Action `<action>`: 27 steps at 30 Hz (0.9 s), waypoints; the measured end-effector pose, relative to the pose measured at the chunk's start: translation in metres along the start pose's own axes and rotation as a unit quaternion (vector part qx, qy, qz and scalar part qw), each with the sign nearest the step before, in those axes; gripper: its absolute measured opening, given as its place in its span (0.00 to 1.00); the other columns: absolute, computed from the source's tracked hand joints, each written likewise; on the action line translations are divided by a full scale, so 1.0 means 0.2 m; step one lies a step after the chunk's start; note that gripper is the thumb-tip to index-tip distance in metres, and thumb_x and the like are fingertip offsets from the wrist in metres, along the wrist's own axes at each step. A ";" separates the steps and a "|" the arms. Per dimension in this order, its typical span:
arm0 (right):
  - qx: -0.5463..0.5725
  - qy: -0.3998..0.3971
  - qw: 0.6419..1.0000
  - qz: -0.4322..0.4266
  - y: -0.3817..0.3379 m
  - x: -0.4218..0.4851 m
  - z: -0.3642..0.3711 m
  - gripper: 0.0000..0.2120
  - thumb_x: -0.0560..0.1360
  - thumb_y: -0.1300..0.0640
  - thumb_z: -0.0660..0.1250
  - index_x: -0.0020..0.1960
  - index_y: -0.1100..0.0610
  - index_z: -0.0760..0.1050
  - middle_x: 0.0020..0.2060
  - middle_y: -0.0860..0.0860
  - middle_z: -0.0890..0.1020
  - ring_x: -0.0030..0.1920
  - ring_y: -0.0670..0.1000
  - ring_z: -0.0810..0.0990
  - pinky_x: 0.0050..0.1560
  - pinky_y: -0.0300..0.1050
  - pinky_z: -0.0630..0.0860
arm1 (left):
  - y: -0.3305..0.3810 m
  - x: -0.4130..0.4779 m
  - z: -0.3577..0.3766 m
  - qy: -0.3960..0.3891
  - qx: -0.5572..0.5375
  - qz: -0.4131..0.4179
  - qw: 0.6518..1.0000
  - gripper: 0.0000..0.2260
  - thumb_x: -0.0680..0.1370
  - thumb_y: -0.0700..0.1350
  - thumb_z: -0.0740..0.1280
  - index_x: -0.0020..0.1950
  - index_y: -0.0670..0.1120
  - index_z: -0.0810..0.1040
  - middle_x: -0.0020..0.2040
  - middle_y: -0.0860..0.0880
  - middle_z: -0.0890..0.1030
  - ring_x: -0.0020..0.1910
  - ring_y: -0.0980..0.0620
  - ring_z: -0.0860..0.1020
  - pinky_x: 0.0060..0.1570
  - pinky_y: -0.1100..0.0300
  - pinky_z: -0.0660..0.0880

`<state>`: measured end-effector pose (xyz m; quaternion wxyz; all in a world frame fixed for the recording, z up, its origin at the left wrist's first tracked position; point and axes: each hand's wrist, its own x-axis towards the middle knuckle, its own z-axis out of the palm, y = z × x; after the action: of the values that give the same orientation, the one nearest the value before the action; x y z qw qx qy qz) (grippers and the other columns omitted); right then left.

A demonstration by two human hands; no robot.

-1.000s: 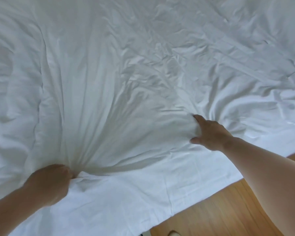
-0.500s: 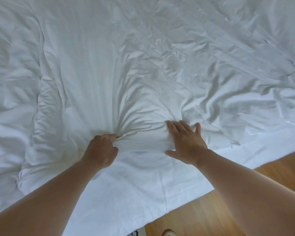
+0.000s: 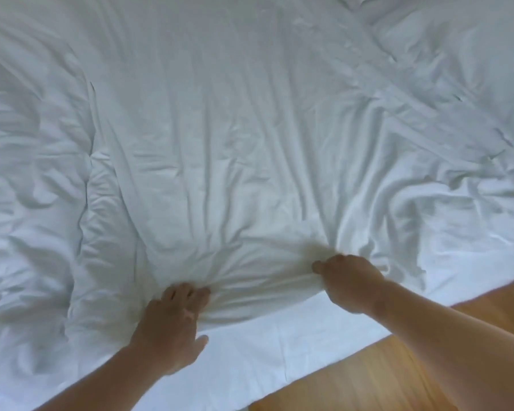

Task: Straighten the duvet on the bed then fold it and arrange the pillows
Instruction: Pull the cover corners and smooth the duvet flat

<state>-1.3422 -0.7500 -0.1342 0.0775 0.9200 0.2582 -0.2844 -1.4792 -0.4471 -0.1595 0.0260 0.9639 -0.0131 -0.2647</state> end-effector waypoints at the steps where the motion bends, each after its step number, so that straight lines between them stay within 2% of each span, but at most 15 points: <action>1: 0.014 0.019 1.000 -0.005 -0.03 0.00 0.10 0.27 0.72 0.60 0.63 0.70 0.48 0.67 0.65 0.54 0.74 0.65 0.59 0.75 0.65 0.54 0.73 | 0.02 -0.01 0.06 0.018 0.006 -0.015 1.000 0.46 0.57 0.67 0.74 0.73 0.53 0.70 0.63 0.45 0.76 0.59 0.38 0.77 0.54 0.41 0.76; 3: 0.021 0.072 0.997 -0.027 -0.09 -0.01 0.24 0.40 0.65 0.60 0.71 0.75 0.50 0.60 0.70 0.55 0.67 0.72 0.60 0.68 0.68 0.62 0.70 | 0.02 -0.02 0.15 0.055 0.027 -0.031 0.998 0.52 0.52 0.65 0.76 0.75 0.50 0.72 0.67 0.38 0.74 0.61 0.33 0.75 0.57 0.35 0.70; 5: 0.001 0.117 0.991 -0.068 -0.16 0.00 0.28 0.50 0.61 0.58 0.76 0.78 0.51 0.57 0.75 0.56 0.63 0.76 0.62 0.63 0.68 0.68 0.68 | -0.02 0.00 0.17 0.078 0.051 -0.021 0.995 0.50 0.53 0.60 0.78 0.75 0.48 0.72 0.68 0.35 0.73 0.63 0.32 0.73 0.59 0.34 0.68; 7: -0.028 0.154 0.985 -0.076 -0.19 0.06 0.25 0.55 0.61 0.57 0.78 0.81 0.50 0.53 0.78 0.57 0.60 0.78 0.63 0.59 0.71 0.71 0.63 | -0.08 0.05 0.17 0.077 0.070 -0.024 0.994 0.47 0.56 0.55 0.79 0.75 0.47 0.73 0.66 0.37 0.75 0.62 0.33 0.75 0.58 0.37 0.70; 9: -0.037 0.165 0.984 -0.055 -0.20 0.18 0.20 0.52 0.67 0.57 0.75 0.82 0.49 0.48 0.79 0.54 0.57 0.80 0.61 0.53 0.74 0.72 0.53 | -0.09 0.11 0.14 0.061 0.074 -0.045 0.994 0.40 0.59 0.49 0.77 0.71 0.46 0.75 0.59 0.40 0.78 0.55 0.36 0.78 0.52 0.42 0.75; 10: -0.032 0.141 0.989 -0.039 -0.22 0.23 0.17 0.47 0.71 0.57 0.72 0.81 0.49 0.47 0.78 0.53 0.57 0.80 0.59 0.52 0.75 0.72 0.48 | -0.09 0.15 0.12 0.064 0.077 -0.060 0.993 0.34 0.60 0.45 0.76 0.67 0.45 0.77 0.53 0.42 0.80 0.49 0.38 0.80 0.46 0.45 0.78; 11: -0.020 0.116 0.993 -0.022 -0.23 0.28 0.15 0.40 0.74 0.58 0.68 0.80 0.50 0.51 0.75 0.52 0.61 0.79 0.58 0.55 0.75 0.70 0.46 | -0.07 0.17 0.08 0.067 0.076 -0.074 0.992 0.28 0.61 0.41 0.75 0.61 0.45 0.78 0.47 0.43 0.80 0.43 0.39 0.81 0.39 0.48 0.79; 12: -0.013 0.105 0.994 -0.010 -0.25 0.31 0.11 0.32 0.75 0.58 0.65 0.76 0.50 0.57 0.70 0.51 0.68 0.76 0.58 0.62 0.76 0.67 0.49 | -0.05 0.19 0.04 0.071 0.070 -0.079 0.992 0.23 0.63 0.39 0.74 0.57 0.45 0.78 0.43 0.44 0.80 0.39 0.41 0.81 0.35 0.50 0.80; 13: -0.014 0.100 0.995 -0.004 -0.25 0.34 0.07 0.24 0.76 0.57 0.63 0.71 0.50 0.64 0.65 0.51 0.74 0.70 0.58 0.70 0.73 0.61 0.58 | -0.04 0.20 -0.01 0.064 0.056 -0.084 0.993 0.19 0.66 0.38 0.72 0.56 0.47 0.77 0.43 0.46 0.81 0.39 0.42 0.83 0.35 0.51 0.81; 15: 0.008 0.077 0.997 -0.008 -0.23 0.34 -0.01 0.15 0.77 0.54 0.61 0.63 0.49 0.72 0.56 0.53 0.81 0.59 0.59 0.79 0.60 0.52 0.71 | -0.03 0.21 -0.06 0.054 0.003 -0.086 0.995 0.14 0.73 0.43 0.66 0.58 0.53 0.76 0.49 0.49 0.84 0.49 0.44 0.84 0.45 0.54 0.79; 17: 0.048 0.033 0.998 -0.024 -0.21 0.26 -0.06 0.14 0.76 0.51 0.60 0.60 0.48 0.76 0.54 0.55 0.82 0.57 0.60 0.80 0.56 0.49 0.74 | -0.05 0.15 -0.07 0.044 -0.040 -0.068 0.996 0.13 0.74 0.46 0.62 0.57 0.55 0.76 0.51 0.51 0.85 0.51 0.45 0.84 0.48 0.55 0.77; 21: 0.058 0.021 0.996 -0.059 -0.20 0.04 -0.05 0.14 0.74 0.47 0.60 0.56 0.48 0.77 0.54 0.53 0.83 0.57 0.59 0.80 0.57 0.49 0.74 | -0.08 -0.06 0.00 0.056 -0.078 -0.040 0.995 0.15 0.69 0.48 0.59 0.53 0.56 0.78 0.47 0.56 0.84 0.47 0.50 0.84 0.46 0.57 0.79; 24: 0.047 -0.019 0.997 -0.050 -0.24 -0.02 0.06 0.13 0.74 0.49 0.60 0.57 0.48 0.75 0.54 0.51 0.83 0.57 0.58 0.81 0.55 0.49 0.74 | -0.03 -0.17 0.17 0.034 -0.105 -0.051 0.993 0.14 0.62 0.49 0.68 0.46 0.56 0.81 0.40 0.57 0.83 0.39 0.53 0.84 0.39 0.59 0.82; 27: 0.062 -0.036 0.997 -0.026 -0.31 0.02 0.18 0.17 0.73 0.50 0.62 0.62 0.45 0.72 0.57 0.47 0.80 0.59 0.55 0.80 0.56 0.49 0.75 | 0.06 -0.16 0.23 0.008 -0.052 -0.035 0.998 0.25 0.45 0.52 0.76 0.42 0.53 0.81 0.36 0.55 0.79 0.34 0.52 0.82 0.32 0.59 0.80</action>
<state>-1.3879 -0.7060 -0.1660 0.0223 0.9051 0.2609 -0.3350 -1.5306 -0.4601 -0.1822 0.0675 0.9630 0.0344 -0.2585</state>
